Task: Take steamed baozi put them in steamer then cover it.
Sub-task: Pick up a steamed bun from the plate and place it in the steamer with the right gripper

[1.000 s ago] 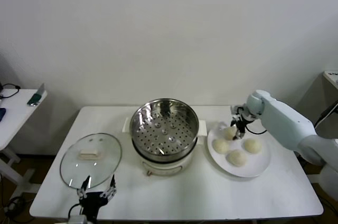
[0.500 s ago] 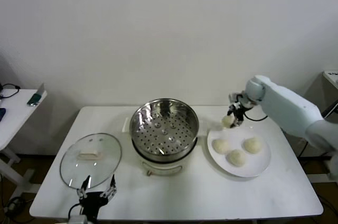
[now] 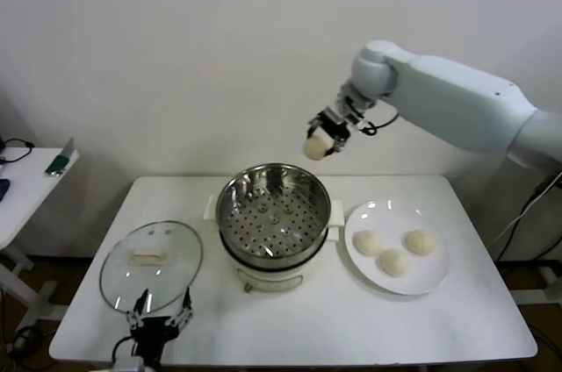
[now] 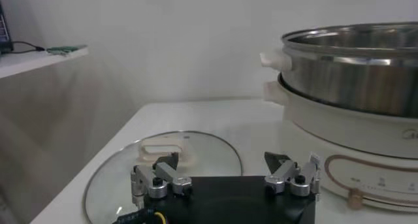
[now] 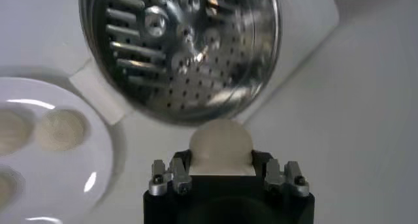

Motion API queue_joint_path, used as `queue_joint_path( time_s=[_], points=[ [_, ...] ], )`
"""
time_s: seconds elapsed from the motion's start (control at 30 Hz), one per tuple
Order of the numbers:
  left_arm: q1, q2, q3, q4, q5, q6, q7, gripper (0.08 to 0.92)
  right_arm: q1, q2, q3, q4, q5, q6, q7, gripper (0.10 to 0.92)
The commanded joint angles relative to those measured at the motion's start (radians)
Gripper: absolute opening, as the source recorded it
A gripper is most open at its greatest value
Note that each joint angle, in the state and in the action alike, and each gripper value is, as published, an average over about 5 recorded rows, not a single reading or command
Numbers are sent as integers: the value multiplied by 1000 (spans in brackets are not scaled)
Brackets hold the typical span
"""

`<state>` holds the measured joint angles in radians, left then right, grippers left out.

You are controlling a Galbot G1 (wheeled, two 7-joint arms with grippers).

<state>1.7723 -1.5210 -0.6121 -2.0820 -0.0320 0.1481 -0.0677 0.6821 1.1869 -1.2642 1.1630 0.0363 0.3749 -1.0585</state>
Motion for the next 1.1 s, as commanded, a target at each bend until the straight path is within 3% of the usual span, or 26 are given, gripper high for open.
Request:
queue_joint_path(
  time_s=[0.03, 0.37, 0.83, 1.1],
  points=[
    [7, 5, -3, -3, -1, -1, -2, 823, -32, 145, -71, 39, -177, 260, 35, 631],
    [5, 4, 6, 5, 6, -6, -2, 823, -228, 191, 43, -216, -451, 339, 95, 636],
    [5, 2, 2, 19, 6, -20, -9, 823, -308, 243, 84, -330, -493, 368, 147, 642],
    [7, -5, 2, 18, 9, -22, -19, 823, -265, 227, 74, -301, -396, 383, 160, 806]
  ],
)
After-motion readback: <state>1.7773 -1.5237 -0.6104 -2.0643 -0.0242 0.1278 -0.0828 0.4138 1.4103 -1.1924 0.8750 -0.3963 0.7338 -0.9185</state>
